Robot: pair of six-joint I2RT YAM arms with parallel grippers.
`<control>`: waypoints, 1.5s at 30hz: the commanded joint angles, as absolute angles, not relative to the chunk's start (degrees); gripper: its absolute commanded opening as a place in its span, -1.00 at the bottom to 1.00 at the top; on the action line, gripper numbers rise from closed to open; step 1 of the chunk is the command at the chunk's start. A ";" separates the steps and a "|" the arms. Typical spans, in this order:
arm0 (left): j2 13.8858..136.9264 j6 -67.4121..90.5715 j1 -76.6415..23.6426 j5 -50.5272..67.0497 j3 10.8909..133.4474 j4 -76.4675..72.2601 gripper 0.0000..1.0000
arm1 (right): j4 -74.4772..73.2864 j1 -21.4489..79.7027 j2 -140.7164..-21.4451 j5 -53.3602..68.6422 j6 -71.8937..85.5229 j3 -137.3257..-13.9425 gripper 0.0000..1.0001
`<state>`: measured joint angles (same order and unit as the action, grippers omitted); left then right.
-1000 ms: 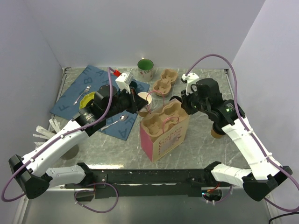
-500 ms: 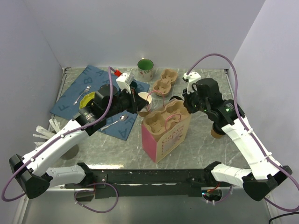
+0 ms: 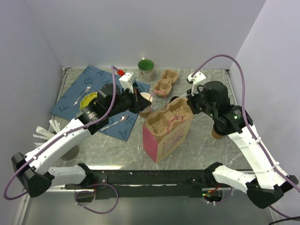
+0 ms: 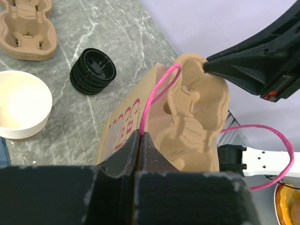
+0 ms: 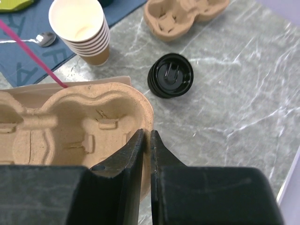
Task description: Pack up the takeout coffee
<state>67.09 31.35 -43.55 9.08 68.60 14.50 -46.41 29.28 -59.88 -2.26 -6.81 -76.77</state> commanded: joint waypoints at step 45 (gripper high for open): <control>67.76 30.15 -43.59 8.79 70.93 14.15 -0.98 | -46.58 30.59 -61.52 -10.90 -15.74 -82.35 -0.94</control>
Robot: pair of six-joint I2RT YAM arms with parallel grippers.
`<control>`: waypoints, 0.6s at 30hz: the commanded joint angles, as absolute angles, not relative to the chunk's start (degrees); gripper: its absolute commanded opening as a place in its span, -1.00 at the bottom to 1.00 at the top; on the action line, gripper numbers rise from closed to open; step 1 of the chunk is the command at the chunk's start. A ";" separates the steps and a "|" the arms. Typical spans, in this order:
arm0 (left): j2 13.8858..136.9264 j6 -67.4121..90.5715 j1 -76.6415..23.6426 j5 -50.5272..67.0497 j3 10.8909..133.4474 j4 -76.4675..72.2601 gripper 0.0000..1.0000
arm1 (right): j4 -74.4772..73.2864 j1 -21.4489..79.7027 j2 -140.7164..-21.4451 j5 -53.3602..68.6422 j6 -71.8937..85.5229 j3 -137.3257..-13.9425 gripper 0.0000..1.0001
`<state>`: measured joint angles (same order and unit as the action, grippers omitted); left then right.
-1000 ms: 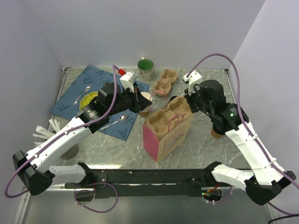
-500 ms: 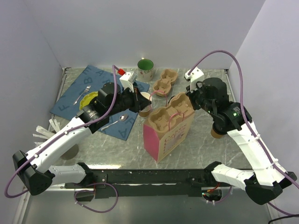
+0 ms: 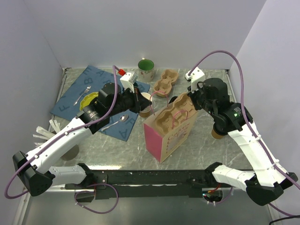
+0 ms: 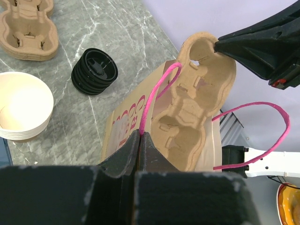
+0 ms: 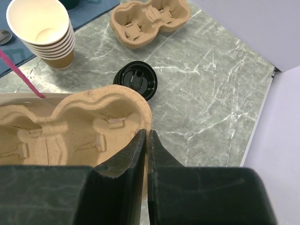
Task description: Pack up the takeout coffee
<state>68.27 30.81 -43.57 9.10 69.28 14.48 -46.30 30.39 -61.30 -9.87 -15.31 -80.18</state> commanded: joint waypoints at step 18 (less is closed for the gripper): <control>68.12 31.55 -43.59 10.37 70.14 12.22 -0.98 | -50.71 34.45 -65.13 -2.19 1.57 -81.13 -1.00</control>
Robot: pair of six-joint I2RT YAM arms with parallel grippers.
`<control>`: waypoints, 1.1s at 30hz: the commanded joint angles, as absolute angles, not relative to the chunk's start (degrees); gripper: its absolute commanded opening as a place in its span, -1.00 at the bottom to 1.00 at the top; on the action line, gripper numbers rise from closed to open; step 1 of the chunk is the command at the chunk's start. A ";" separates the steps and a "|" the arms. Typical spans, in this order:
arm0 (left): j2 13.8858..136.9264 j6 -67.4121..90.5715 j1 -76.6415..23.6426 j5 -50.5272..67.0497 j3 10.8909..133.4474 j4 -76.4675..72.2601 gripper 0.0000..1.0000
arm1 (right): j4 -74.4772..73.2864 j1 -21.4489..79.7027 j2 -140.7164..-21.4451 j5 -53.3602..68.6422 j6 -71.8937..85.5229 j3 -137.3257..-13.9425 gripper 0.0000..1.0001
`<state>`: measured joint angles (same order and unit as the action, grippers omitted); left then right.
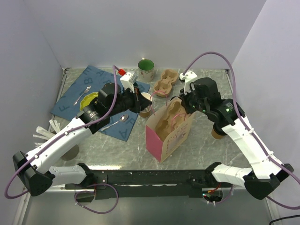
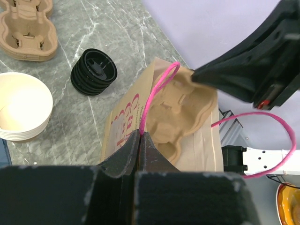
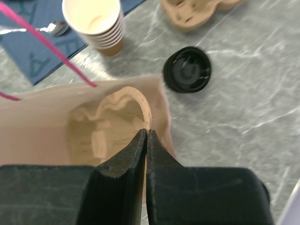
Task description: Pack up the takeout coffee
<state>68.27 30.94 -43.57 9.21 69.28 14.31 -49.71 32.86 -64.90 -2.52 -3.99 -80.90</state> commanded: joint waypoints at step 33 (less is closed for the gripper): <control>68.03 31.82 -43.68 10.72 68.55 11.07 -0.98 | -48.42 35.68 -68.99 -16.53 8.35 -75.13 -0.33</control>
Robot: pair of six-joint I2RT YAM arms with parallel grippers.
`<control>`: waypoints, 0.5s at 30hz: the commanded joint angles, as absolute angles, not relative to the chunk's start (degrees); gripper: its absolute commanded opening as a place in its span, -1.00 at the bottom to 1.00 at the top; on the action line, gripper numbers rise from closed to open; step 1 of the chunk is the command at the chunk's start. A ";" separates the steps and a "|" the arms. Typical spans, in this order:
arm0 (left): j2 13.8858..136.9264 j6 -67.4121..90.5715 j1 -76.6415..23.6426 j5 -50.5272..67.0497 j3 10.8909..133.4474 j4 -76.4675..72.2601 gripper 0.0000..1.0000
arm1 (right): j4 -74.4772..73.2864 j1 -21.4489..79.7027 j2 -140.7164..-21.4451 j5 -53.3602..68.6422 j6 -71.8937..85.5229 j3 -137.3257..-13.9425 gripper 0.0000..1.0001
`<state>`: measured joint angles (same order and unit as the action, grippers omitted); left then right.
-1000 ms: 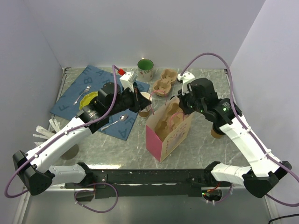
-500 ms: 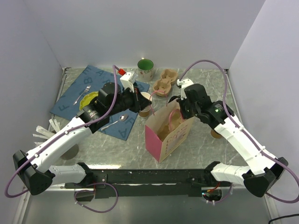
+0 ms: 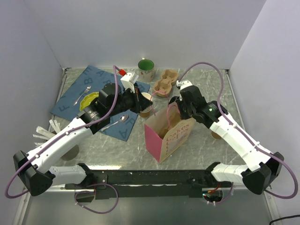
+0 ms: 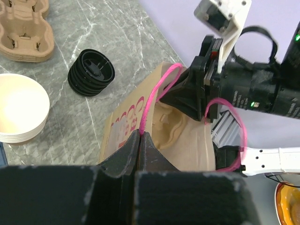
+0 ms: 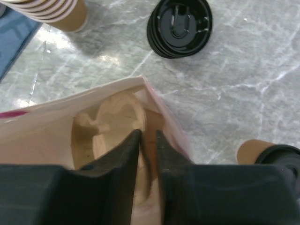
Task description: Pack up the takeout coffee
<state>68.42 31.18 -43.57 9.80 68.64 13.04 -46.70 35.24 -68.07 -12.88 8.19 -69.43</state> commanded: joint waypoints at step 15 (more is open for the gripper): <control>63.73 33.21 -43.68 3.69 74.26 20.65 0.46 | -60.72 36.39 -70.57 -10.09 6.69 -94.66 -0.02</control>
<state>67.72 30.92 -43.57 5.96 70.52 17.91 -55.44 36.14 -69.82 -7.62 8.38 -93.86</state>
